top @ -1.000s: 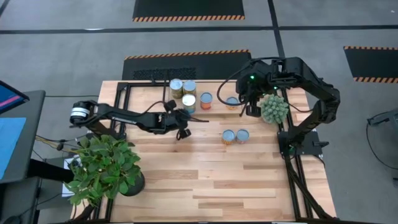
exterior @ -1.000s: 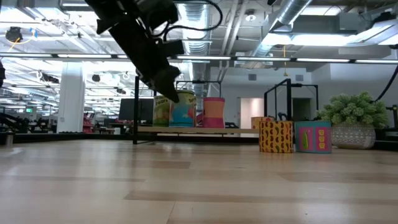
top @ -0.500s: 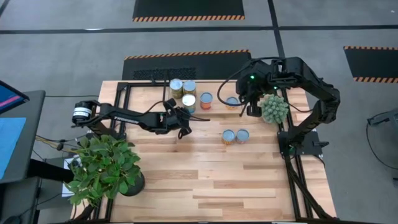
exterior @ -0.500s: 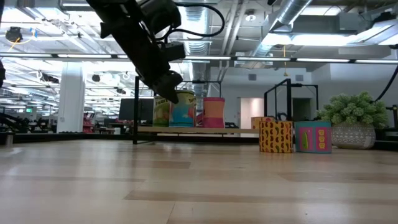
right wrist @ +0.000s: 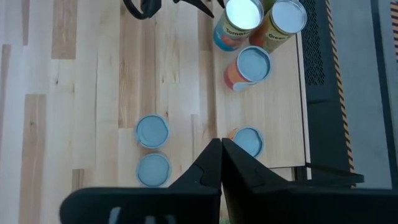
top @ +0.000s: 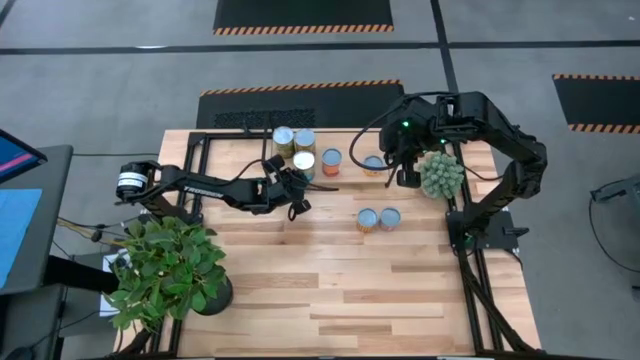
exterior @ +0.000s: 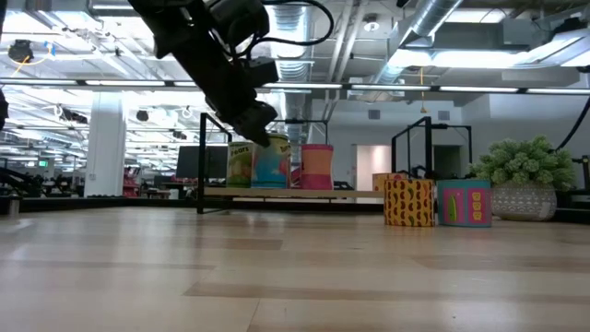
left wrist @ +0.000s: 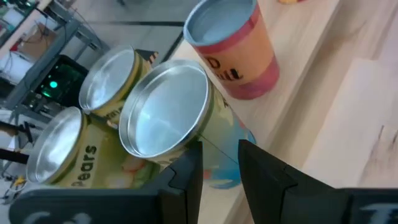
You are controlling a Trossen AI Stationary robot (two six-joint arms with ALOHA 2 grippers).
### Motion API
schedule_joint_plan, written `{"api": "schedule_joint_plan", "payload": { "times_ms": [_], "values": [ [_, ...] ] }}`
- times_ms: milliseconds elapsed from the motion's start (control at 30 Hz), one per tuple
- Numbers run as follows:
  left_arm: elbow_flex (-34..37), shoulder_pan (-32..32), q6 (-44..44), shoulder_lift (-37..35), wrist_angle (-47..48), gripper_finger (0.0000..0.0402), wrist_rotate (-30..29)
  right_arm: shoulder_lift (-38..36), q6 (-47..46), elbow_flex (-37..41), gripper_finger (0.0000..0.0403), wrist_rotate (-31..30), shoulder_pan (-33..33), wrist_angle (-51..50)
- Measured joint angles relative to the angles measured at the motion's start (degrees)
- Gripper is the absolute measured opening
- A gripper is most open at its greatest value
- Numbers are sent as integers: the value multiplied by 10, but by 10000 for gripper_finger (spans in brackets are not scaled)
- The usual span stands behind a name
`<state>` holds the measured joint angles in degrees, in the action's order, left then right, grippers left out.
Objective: Pick and place cans onto a shelf
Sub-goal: Put the canned tomatoes on the shelf, then put the canned black beans on the shelf
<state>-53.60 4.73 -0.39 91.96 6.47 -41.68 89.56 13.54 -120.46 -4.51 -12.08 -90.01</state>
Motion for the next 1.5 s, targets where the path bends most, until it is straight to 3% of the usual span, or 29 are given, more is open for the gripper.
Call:
{"api": "schedule_joint_plan", "payload": {
  "times_ms": [800, 967, 1100, 1267, 1400, 1500],
  "values": [
    [-5, -21, 32, -1, -37, 93, -10, 0, -1, 0, 31, 0, 0, 0],
    [-74, -58, 32, -5, 32, 93, -7, 0, 4, 0, 31, 0, 0, 0],
    [-126, -89, 33, -6, 125, 93, 46, 0, 5, 0, 31, -1, 0, 0],
    [-128, -111, 13, -6, 268, 93, 118, 0, 3, 0, 31, 3, 0, 0],
    [-105, -130, -42, -5, 328, 93, 113, -1, 0, 13, 31, 40, 0, 2],
    [-84, -139, -61, -5, 328, 93, 110, -1, -3, 68, 31, 53, 1, 1]
  ]
}}
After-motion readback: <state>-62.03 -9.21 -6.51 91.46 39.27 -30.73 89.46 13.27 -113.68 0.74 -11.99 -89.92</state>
